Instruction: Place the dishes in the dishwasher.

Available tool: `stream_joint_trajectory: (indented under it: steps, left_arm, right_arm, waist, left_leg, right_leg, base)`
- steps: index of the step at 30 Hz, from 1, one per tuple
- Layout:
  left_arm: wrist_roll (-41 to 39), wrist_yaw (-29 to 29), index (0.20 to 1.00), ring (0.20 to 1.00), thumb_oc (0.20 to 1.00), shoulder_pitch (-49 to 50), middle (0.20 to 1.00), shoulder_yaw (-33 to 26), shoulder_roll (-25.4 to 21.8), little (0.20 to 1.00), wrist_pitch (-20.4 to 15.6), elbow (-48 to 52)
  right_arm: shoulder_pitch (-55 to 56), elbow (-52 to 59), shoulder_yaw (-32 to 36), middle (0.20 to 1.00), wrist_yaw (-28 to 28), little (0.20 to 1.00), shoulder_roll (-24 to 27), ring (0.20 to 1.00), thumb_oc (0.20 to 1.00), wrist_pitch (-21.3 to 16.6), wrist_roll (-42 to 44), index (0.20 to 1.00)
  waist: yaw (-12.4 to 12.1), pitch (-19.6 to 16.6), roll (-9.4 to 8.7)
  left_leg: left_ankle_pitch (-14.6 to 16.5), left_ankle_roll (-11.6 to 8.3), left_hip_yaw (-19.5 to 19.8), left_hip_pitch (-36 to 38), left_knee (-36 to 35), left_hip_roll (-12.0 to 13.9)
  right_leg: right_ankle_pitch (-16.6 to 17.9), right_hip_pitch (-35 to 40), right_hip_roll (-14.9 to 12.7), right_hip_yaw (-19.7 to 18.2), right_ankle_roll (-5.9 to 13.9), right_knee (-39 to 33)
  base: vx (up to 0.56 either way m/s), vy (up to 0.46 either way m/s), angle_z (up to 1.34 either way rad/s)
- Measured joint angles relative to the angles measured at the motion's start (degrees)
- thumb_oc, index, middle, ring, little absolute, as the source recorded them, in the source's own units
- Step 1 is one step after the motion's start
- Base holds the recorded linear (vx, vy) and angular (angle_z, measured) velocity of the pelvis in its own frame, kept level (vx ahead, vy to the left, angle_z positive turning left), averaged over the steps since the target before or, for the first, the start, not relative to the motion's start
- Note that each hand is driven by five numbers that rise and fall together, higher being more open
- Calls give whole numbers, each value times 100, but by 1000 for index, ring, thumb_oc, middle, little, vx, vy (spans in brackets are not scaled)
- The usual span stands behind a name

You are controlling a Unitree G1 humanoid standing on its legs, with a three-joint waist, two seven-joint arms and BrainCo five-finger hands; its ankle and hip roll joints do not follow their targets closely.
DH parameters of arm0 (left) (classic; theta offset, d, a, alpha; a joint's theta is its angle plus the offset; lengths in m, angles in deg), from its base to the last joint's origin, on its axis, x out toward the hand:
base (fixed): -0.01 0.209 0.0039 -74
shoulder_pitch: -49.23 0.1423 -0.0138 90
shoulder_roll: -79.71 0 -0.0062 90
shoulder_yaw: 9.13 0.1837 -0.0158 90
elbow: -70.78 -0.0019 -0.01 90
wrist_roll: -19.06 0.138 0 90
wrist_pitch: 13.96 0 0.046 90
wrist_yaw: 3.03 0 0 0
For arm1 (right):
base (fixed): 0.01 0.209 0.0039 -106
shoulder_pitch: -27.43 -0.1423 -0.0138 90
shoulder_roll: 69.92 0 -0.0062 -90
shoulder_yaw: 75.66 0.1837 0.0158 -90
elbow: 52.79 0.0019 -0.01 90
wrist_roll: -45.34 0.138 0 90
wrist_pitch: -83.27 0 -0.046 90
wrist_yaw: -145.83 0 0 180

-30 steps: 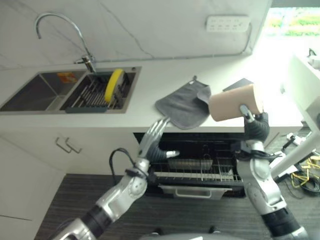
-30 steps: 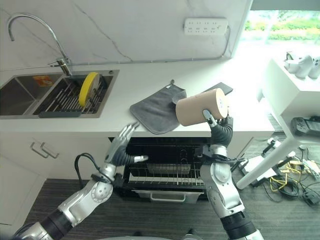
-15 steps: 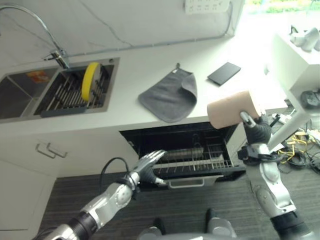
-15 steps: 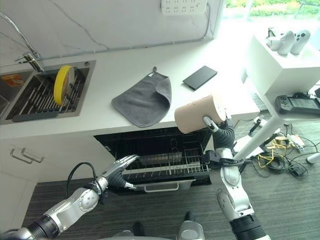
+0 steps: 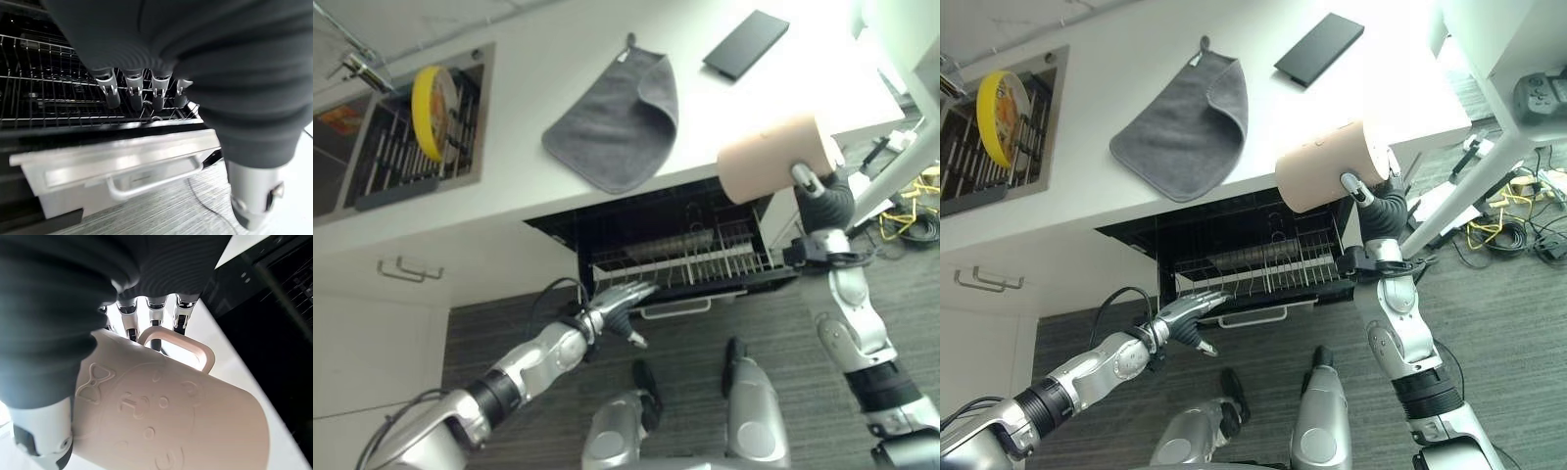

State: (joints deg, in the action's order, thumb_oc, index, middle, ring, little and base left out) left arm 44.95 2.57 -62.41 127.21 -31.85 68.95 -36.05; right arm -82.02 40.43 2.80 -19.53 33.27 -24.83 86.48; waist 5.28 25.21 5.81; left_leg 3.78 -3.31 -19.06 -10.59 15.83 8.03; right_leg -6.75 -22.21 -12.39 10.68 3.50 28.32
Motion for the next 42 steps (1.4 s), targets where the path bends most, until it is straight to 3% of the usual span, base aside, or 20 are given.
stream_joint_trajectory:
  steps: [5,6,19,32,36,39,42]
  left_arm:
    - [10,317,1000,1000,1000,-57,1000,-142,0,1000,29,21]
    - [10,395,1000,1000,1000,-86,1000,-160,0,1000,63,23]
    - [253,508,1000,1000,1000,-86,1000,-369,-25,1000,201,-12]
    - [284,397,1000,1000,1000,-431,1000,-352,-136,1000,-64,-80]
    - [285,378,1000,1000,1000,-544,1000,-347,-303,1000,-271,-130]
    - [310,321,1000,1000,1000,-793,1000,-129,-377,1000,-434,-130]
    - [459,279,1000,1000,1000,-1097,1000,14,-439,1000,-437,-145]
  right_arm:
    - [-2,-335,-44,200,103,200,-73,200,200,-8,-3,200]
    - [-3,-326,-65,200,98,200,-101,200,200,-21,-26,200]
    - [192,-382,-164,200,-123,200,-189,200,200,-161,-472,200]
    - [-407,-2269,-612,200,-125,200,-307,200,200,-113,-917,200]
    - [-845,-2337,-604,200,-124,200,-286,200,200,62,-1266,200]
    - [-1431,-2974,-815,200,-165,200,-280,200,200,566,-1305,200]
    - [-1884,-3475,-819,200,-148,200,-268,200,200,665,-1561,200]
  waist:
    - [-95,182,-31]
    - [-119,200,-52]
    - [-125,241,-95]
    - [-306,287,-160]
    - [-375,306,-188]
    - [-535,342,-218]
    - [-567,419,-239]
  left_leg:
    - [299,-13,128,-493,762,227]
    - [367,-13,127,-603,923,292]
    - [643,-80,253,-1035,1605,462]
    - [754,-25,449,-1240,1893,492]
    - [761,-26,476,-1322,1944,473]
    - [796,-41,558,-1419,2056,476]
    - [816,-12,600,-1488,2119,433]
  right_leg:
    - [-171,-348,11,60,-126,483]
    - [-239,-435,-2,103,-223,574]
    - [-379,-759,-15,125,-262,1086]
    - [-476,-776,-106,264,-230,1259]
    - [-477,-811,-108,276,-232,1265]
    - [-431,-802,-123,339,-287,1266]
    - [-417,-807,-187,375,-263,1287]
  base:
    - [-52,-14,2]
    - [-15,7,-9]
    - [-25,-1,0]
    - [14,-14,6]
    - [-6,-1,1]
    - [8,42,9]
    - [11,38,10]
